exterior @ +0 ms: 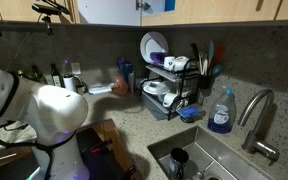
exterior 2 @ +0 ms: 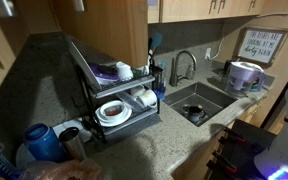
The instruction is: Close the open upper cabinet doors
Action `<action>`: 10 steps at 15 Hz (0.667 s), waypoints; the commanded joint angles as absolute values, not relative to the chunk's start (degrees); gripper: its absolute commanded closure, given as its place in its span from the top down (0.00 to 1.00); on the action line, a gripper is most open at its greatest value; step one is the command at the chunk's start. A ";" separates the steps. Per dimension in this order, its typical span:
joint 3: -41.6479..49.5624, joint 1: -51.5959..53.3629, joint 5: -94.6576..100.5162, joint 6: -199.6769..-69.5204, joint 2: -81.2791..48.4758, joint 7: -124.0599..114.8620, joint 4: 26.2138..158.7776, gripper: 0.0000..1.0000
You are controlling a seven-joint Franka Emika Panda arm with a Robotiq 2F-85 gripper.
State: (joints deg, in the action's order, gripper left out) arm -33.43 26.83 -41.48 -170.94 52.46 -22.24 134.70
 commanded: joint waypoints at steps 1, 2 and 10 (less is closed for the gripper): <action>-33.96 27.05 -38.29 -175.36 46.52 -20.85 131.26 0.00; -34.10 27.16 -37.03 -176.17 45.30 -20.93 130.72 0.00; -35.74 24.85 -25.15 -177.78 37.51 -22.81 126.49 0.00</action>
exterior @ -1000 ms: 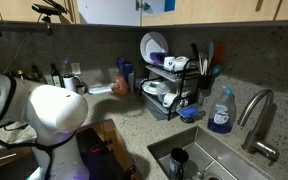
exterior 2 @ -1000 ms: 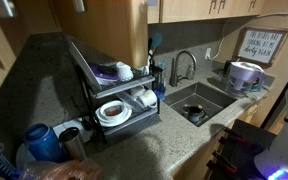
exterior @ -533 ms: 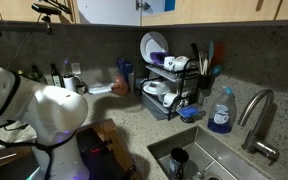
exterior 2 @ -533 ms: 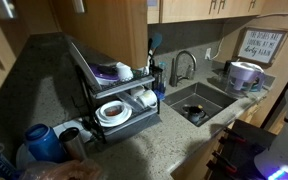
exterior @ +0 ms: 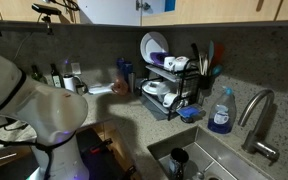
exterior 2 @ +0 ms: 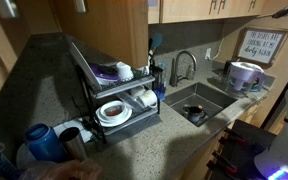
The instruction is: Close the open upper cabinet doors
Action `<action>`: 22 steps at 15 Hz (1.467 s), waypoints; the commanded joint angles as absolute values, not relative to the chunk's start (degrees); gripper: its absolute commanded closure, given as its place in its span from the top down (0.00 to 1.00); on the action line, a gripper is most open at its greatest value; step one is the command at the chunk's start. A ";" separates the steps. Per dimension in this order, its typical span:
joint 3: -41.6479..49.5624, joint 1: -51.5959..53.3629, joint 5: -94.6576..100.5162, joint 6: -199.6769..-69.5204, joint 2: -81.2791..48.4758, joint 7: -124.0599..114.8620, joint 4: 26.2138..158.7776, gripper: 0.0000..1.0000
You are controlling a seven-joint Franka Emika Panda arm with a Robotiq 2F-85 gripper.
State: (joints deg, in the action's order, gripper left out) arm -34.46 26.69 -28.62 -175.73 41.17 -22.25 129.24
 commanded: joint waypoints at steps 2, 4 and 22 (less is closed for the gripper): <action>-37.39 21.17 -22.06 -178.04 37.15 -23.59 125.87 0.00; -39.49 17.16 -19.62 -178.73 37.34 -24.67 125.27 0.00; -46.58 1.58 -16.74 -176.58 46.78 -25.16 123.63 0.00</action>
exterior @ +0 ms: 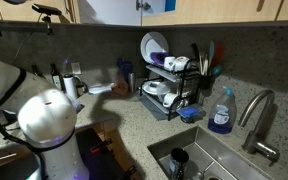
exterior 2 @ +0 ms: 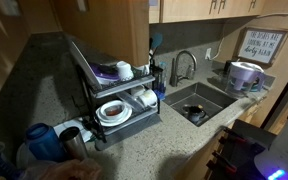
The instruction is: Close the open upper cabinet doors
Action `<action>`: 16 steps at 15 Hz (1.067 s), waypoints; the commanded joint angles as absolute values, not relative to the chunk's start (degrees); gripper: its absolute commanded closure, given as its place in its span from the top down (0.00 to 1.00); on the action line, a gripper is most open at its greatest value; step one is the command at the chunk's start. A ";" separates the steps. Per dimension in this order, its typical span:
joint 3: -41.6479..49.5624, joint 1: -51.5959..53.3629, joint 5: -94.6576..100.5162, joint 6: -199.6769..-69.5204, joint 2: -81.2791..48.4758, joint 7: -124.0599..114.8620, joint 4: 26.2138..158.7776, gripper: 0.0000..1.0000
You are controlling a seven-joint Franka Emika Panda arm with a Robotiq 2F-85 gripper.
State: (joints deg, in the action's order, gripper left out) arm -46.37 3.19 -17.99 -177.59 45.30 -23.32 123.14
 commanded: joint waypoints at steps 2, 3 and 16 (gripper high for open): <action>-46.87 1.19 -16.67 -176.44 46.48 -25.15 123.78 0.00; -47.06 0.95 -16.62 -176.37 46.21 -25.16 123.73 0.00; -50.83 -5.16 -15.28 -175.54 46.74 -25.03 122.97 0.00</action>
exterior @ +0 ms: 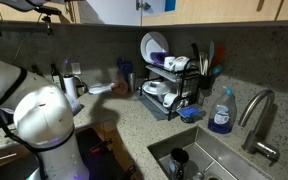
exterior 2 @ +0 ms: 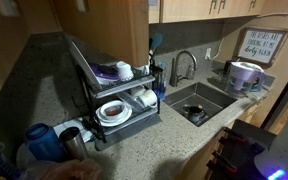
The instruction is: Close the open upper cabinet doors
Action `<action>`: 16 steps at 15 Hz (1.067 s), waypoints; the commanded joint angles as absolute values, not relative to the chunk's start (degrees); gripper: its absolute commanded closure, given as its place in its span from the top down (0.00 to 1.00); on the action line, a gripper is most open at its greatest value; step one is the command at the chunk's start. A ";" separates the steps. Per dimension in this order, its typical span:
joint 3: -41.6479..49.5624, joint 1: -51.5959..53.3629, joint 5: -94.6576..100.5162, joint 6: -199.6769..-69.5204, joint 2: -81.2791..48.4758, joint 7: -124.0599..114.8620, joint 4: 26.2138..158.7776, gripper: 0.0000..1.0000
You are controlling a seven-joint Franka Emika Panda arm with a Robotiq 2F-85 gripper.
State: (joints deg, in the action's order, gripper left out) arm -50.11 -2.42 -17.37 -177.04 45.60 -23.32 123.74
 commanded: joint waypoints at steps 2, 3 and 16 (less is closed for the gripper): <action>-50.85 -5.83 -14.56 -175.30 47.35 -24.91 123.18 0.00; -50.71 -5.95 -14.33 -175.20 47.76 -24.87 123.37 0.00; -43.82 -6.01 -13.38 -166.71 58.11 -24.89 128.13 0.00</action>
State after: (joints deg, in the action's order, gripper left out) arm -46.45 -4.74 -15.81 -169.33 54.79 -23.32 125.67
